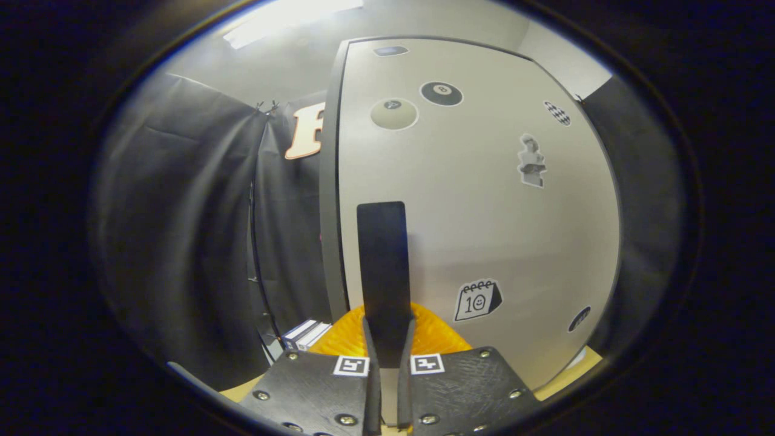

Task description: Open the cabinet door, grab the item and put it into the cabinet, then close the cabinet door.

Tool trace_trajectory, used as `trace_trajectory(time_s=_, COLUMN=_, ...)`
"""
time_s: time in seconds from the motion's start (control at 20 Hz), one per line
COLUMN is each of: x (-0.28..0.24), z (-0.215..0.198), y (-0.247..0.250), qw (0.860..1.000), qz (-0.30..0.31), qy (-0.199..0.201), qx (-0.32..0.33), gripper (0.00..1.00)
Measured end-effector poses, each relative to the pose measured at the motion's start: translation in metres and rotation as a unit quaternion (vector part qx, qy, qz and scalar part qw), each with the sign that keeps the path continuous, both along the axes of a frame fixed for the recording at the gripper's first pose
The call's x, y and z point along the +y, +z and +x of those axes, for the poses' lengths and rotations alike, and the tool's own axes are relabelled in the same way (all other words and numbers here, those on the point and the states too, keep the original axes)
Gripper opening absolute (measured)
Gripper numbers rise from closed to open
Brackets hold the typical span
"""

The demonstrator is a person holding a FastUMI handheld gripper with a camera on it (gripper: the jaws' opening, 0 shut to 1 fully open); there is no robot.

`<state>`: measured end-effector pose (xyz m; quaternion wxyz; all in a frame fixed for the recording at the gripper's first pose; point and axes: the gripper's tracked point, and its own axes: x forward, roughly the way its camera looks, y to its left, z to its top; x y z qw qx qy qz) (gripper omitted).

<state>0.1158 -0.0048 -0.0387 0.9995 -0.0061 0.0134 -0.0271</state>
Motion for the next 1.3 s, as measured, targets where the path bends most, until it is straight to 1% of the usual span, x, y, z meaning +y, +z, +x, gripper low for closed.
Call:
trace_trajectory(time_s=0.4, x=-0.003, z=-0.008, y=0.000, qw=1.000, qz=0.011, qy=0.000, qx=0.001, gripper=0.11)
trace_trajectory(time_s=0.75, x=-0.006, z=-0.015, y=0.002, qw=1.000, qz=0.008, qy=0.011, qx=0.008, gripper=0.11)
trace_trajectory(time_s=1.3, x=-0.013, z=-0.029, y=0.005, qw=1.000, qz=0.011, qy=-0.001, qx=0.001, gripper=0.11)
